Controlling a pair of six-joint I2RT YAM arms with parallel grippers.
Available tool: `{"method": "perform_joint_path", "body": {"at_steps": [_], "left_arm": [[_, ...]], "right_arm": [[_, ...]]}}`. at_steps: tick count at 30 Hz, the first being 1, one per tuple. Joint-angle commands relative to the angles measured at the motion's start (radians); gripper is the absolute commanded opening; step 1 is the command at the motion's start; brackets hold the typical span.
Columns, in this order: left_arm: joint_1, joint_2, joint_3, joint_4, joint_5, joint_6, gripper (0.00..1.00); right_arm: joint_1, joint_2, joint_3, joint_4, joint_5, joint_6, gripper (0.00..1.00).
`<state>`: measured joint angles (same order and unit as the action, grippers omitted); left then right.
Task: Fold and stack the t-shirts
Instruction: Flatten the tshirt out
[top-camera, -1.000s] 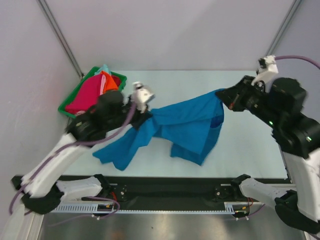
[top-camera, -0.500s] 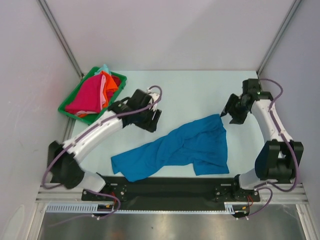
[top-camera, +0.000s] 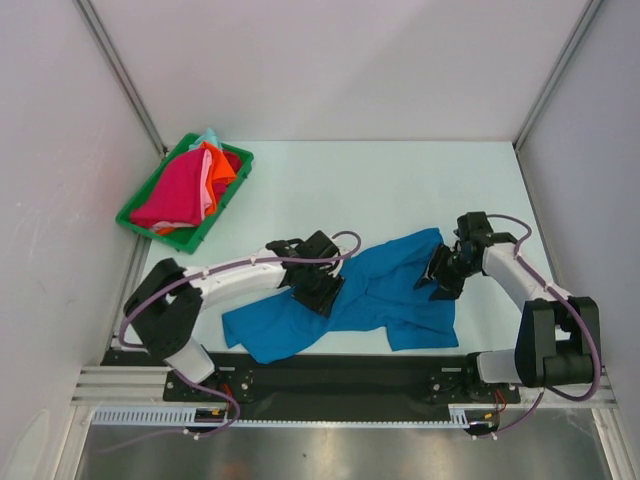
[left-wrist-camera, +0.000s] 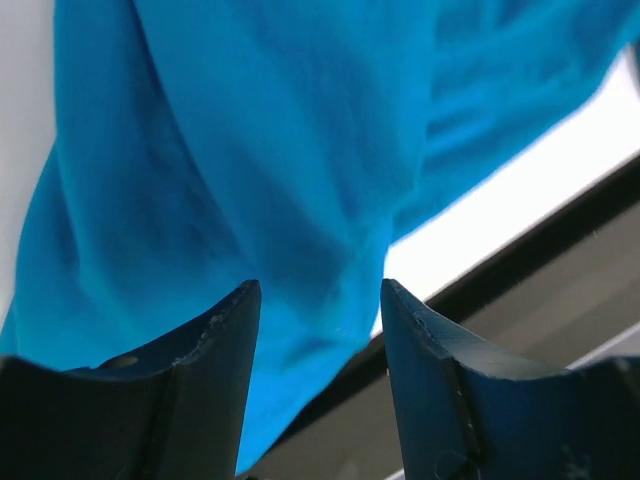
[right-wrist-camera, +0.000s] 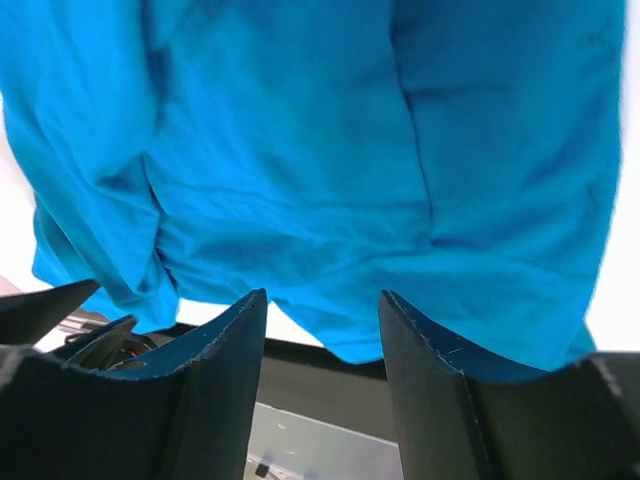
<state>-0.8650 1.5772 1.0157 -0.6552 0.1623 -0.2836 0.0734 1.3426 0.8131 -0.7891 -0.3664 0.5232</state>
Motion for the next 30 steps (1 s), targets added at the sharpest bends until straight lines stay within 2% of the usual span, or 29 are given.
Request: {"method": "perform_joint_path", "body": {"at_steps": [1, 8, 13, 18, 22, 24, 30], "left_arm": [[-0.011, 0.070, 0.063, 0.063, -0.001, -0.015, 0.57], [-0.011, 0.170, 0.086, 0.071, -0.030, -0.009, 0.49], [-0.011, 0.161, 0.063, 0.086, -0.056, -0.011, 0.29], [-0.011, 0.145, 0.086, 0.069, -0.096, 0.006, 0.06], [-0.011, 0.132, 0.122, 0.043, -0.109, 0.021, 0.03], [-0.011, 0.129, 0.127, 0.037, -0.113, 0.030, 0.02], [-0.011, 0.135, 0.144, 0.023, -0.118, 0.047, 0.02]], "right_arm": [[-0.006, 0.030, 0.008, 0.076, -0.023, -0.009, 0.55], [-0.012, 0.078, 0.012, 0.093, 0.026, -0.031, 0.54], [-0.017, 0.122, 0.043, 0.057, 0.107, -0.058, 0.47], [-0.021, 0.158, 0.034, 0.063, 0.104, -0.077, 0.48], [-0.023, 0.185, 0.032, 0.088, 0.087, -0.081, 0.47], [-0.023, 0.190, 0.029, 0.090, 0.086, -0.080, 0.40], [-0.023, 0.184, 0.009, 0.099, 0.084, -0.063, 0.40]]}}
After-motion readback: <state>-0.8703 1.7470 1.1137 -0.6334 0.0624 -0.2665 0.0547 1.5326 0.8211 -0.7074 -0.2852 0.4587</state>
